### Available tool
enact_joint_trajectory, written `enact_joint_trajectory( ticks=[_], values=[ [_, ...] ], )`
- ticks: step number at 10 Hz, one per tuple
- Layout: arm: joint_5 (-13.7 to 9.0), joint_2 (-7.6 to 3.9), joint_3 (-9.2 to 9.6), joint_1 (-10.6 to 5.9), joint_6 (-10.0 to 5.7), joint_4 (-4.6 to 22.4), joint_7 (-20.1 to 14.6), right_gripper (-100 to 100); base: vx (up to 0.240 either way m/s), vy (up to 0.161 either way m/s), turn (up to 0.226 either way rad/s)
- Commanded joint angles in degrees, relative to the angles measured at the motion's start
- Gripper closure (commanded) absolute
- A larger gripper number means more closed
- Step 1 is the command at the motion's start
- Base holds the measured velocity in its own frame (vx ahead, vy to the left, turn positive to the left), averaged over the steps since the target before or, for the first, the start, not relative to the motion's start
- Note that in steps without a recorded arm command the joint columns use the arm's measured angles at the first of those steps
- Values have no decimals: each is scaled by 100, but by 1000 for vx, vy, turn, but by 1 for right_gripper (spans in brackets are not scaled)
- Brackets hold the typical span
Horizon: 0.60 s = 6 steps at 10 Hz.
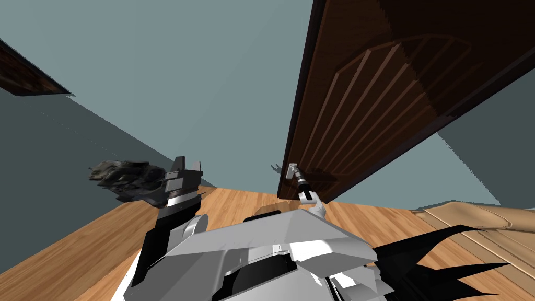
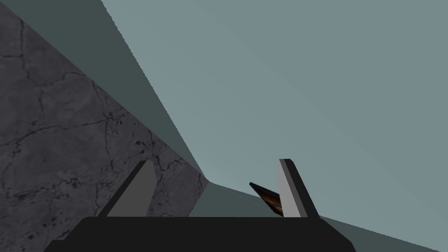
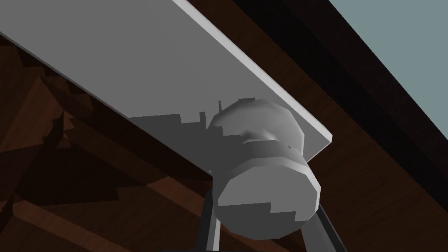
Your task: Pull the door open
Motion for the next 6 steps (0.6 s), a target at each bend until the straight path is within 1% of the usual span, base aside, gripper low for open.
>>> enact_joint_trajectory(
  ticks=[1,2,3,4,5,6],
  values=[
    [-286,-48,184,-52,-27,3,-286,100,-69,-22,59],
    [-375,-48,184,-52,-27,3,-385,100,-53,-23,34],
    [-598,-99,261,-59,-20,18,-587,100,-56,-22,53],
    [-631,-99,261,-59,-20,18,-623,100,-42,-10,21],
    [-870,-152,341,-66,-12,34,-833,100,-46,-10,36],
    [-895,-152,341,-66,-12,34,-861,100,-40,-12,34]
  ],
)
